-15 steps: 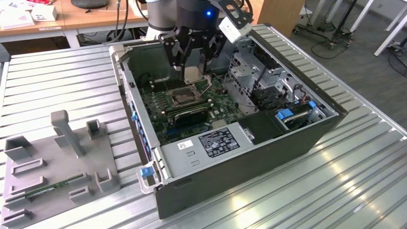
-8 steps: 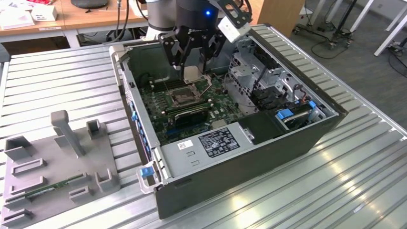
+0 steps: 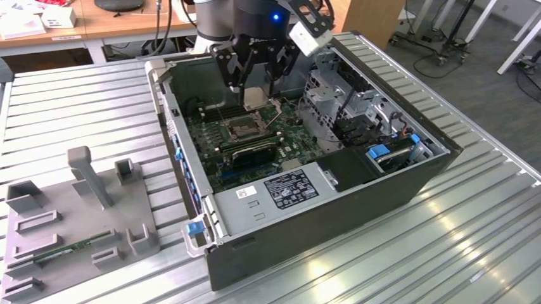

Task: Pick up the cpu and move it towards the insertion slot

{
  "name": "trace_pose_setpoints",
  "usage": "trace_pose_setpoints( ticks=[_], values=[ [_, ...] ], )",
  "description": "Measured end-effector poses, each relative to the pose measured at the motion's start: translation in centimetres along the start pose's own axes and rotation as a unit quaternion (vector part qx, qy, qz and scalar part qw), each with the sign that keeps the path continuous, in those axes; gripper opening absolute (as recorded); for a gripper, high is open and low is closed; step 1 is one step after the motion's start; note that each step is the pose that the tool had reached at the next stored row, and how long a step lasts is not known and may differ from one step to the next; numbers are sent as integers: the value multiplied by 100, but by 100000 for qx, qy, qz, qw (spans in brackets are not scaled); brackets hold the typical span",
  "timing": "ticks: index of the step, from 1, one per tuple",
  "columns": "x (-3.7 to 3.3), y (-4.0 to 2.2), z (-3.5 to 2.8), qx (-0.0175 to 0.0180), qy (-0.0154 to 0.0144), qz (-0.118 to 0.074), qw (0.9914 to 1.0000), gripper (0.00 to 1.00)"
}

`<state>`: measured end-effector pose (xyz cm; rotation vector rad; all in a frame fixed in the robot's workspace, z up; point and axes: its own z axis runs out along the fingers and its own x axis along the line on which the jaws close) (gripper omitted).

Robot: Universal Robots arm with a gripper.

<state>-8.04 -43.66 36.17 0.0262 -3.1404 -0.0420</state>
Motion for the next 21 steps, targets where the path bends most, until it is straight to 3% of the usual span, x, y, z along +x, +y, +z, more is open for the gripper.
trace_pose_setpoints(
  ticks=[8, 21],
  values=[
    [-2, 47, 21, -7, -2, -7, 100000, 55],
    [-4, 66, 37, 0, -2, 1, 100000, 55]
  ],
)
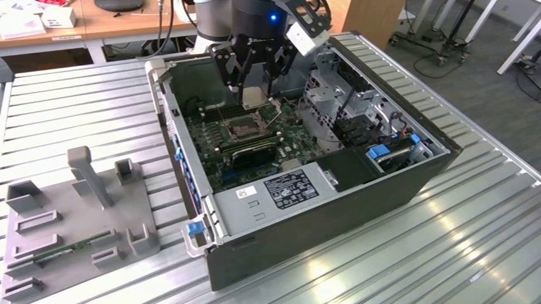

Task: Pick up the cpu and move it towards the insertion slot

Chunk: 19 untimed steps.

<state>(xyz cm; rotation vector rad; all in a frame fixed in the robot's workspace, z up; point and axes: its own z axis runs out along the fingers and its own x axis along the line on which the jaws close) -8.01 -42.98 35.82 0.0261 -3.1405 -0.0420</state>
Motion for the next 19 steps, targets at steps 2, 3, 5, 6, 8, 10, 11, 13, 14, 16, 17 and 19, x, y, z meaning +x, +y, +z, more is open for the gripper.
trace_pose_setpoints(
  ticks=[2, 3, 5, 6, 8, 10, 11, 13, 14, 16, 17, 19],
  values=[
    [-1, 18, 10, 4, 4, 3, 100000, 55],
    [-2, 32, 16, 4, 4, 1, 100000, 55],
    [-3, 66, 29, 2, -1, 0, 100000, 55],
    [-3, 87, 35, -3, -1, -2, 100000, 55],
    [-4, 123, 45, 5, 5, 0, 100000, 55],
    [-7, 158, 55, -4, -1, -4, 100000, 55],
    [-9, 177, 59, -3, -1, -4, 100000, 55],
    [-13, 212, 66, -5, -2, -4, 100000, 55],
    [-16, 225, 69, 2, 2, -3, 100000, 55],
    [-24, 247, 75, 3, 5, -4, 100000, 55],
    [-27, 259, 78, 0, 0, 0, 100000, 55],
    [-31, 282, 82, -2, 2, -2, 100000, 55]
  ],
)
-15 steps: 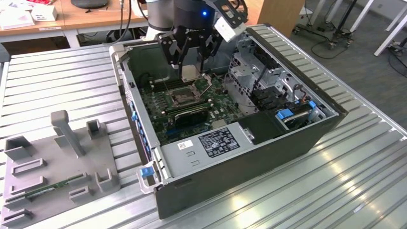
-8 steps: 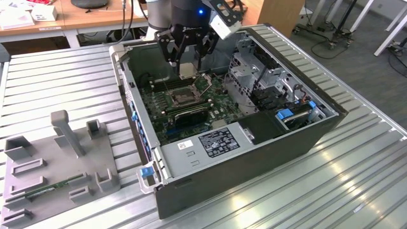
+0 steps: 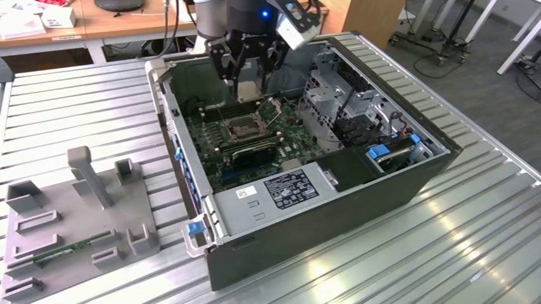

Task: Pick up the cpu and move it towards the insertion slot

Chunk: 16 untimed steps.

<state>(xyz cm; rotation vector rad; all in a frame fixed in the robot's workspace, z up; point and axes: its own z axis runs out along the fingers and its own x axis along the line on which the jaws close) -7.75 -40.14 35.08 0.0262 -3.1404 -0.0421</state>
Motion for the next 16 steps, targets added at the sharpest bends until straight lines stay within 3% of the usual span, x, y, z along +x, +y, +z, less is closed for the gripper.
trace_pose_setpoints(
  ticks=[8, 16],
  values=[
    [-2, 17, 1, 6, 1, 0, 100000, 55],
    [-48, 17, 2, 2, 1, 2, 100000, 55]
  ],
)
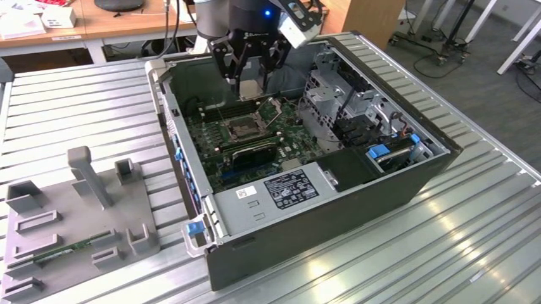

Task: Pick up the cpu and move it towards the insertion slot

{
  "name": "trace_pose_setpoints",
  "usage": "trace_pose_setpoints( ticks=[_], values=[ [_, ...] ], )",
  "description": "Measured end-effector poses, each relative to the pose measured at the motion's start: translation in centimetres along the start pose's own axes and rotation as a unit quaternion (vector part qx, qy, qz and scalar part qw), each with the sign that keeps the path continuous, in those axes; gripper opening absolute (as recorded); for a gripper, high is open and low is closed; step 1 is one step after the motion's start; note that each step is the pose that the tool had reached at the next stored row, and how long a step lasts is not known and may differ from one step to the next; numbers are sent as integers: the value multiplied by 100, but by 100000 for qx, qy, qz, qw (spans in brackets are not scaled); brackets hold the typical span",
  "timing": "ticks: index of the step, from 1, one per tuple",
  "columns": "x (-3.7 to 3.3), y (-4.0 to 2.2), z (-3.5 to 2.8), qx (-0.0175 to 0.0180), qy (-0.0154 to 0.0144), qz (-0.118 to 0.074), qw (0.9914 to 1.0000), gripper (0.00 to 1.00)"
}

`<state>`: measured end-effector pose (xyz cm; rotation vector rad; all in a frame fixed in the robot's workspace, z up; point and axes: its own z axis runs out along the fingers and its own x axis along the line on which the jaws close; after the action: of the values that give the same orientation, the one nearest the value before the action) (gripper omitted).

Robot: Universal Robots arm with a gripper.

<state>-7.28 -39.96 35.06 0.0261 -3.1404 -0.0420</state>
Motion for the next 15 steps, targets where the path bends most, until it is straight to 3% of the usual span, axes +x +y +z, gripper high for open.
trace_pose_setpoints(
  ticks=[15],
  values=[
    [-19, 12, 1, 1, 1, 0, 100000, 55]
  ],
)
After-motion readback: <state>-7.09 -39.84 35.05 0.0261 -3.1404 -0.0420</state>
